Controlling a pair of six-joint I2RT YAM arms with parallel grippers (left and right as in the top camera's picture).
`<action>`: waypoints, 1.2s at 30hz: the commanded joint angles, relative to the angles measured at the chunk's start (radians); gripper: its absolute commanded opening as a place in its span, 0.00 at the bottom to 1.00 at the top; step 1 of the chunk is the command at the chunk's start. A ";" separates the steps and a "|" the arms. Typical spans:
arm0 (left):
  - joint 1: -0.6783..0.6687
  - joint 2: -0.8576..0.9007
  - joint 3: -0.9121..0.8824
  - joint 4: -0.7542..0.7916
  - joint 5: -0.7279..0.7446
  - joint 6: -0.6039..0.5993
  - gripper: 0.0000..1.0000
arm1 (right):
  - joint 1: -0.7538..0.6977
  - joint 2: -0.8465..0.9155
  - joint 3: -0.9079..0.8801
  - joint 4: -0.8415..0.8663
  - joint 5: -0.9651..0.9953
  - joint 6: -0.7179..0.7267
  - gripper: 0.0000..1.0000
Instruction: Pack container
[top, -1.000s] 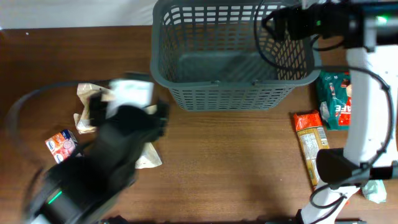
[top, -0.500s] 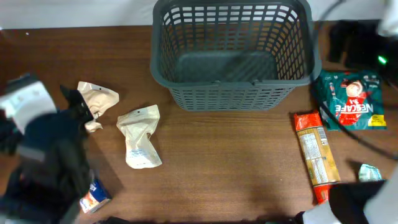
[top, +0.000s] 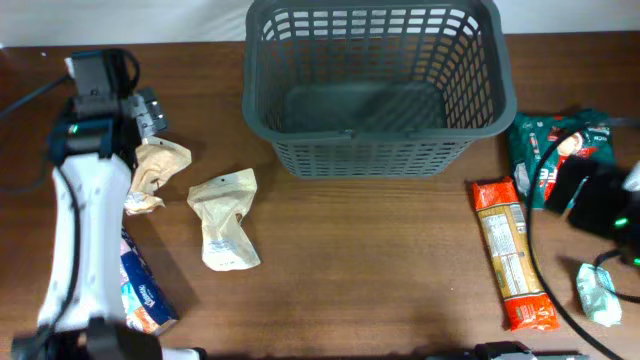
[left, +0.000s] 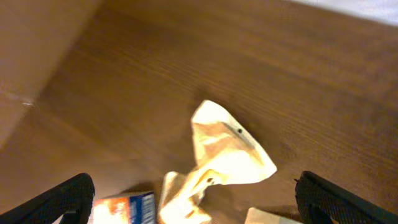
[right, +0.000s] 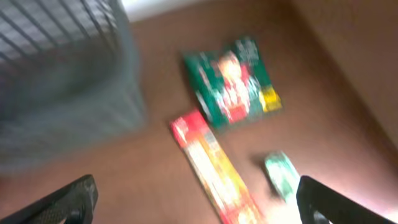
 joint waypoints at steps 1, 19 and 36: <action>0.004 0.051 -0.002 0.029 0.081 -0.012 0.99 | 0.003 -0.060 -0.241 -0.005 0.191 0.104 0.99; 0.004 0.073 -0.002 0.005 0.121 0.033 0.99 | -0.605 0.054 -0.811 0.865 -0.371 -0.252 0.99; 0.004 0.073 -0.002 -0.008 0.180 0.070 0.99 | -0.899 0.591 -0.710 1.047 -0.746 -0.728 0.99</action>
